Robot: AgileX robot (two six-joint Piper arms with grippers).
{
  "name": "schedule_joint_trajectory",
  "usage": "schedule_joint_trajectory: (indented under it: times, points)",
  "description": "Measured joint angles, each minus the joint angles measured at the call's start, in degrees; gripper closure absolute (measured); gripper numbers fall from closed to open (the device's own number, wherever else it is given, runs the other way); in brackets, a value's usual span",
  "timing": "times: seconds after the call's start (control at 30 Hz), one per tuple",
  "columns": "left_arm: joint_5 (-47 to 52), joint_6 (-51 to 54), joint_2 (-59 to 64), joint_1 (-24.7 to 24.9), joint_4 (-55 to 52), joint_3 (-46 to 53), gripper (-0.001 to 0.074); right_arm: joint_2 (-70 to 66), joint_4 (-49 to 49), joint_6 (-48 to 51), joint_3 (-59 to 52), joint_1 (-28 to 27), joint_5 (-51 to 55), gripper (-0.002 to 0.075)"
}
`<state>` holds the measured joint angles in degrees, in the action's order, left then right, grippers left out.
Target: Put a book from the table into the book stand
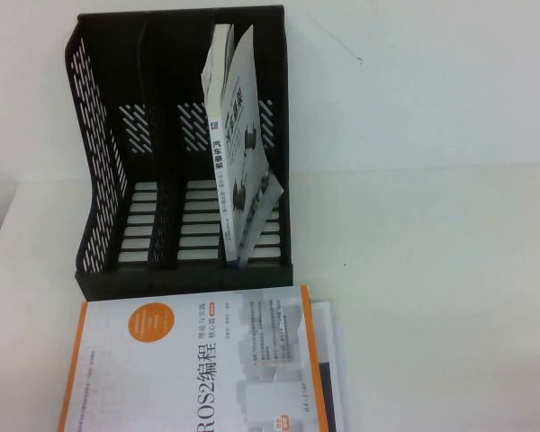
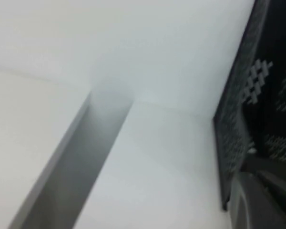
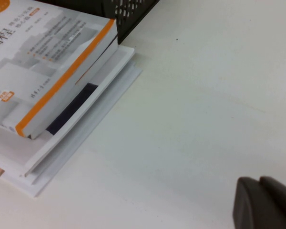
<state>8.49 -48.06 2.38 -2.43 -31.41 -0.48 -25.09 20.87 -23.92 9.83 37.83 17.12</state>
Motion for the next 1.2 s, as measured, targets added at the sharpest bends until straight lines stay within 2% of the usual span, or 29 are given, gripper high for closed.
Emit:
schedule_joint_trajectory:
  times: [0.13,0.33,0.43,0.63,0.9,1.2]
  points:
    - [-3.8,0.6,0.0,0.0,3.2,1.6,0.0737,0.0,0.0,0.0,0.0,0.0,0.0,0.0727]
    - [-3.6,20.1,0.0,0.0,17.6,1.7,0.0737,0.0,0.0,0.0,0.0,0.0,0.0,0.0727]
    - [-0.9,24.9,-1.4,0.1,20.3,1.7,0.0737,0.0,0.0,0.0,0.0,0.0,0.0,0.0727]
    - [8.0,30.1,-2.9,0.4,27.6,1.7,0.0737,0.0,0.0,0.0,0.0,0.0,0.1,0.0727]
    - [9.2,36.5,-2.9,2.9,32.3,1.6,0.0737,0.0,0.0,0.0,0.0,0.0,0.1,0.0727]
    - [9.3,37.7,-2.9,4.4,33.0,1.6,0.0737,0.0,0.0,0.0,0.0,0.0,0.1,0.0727]
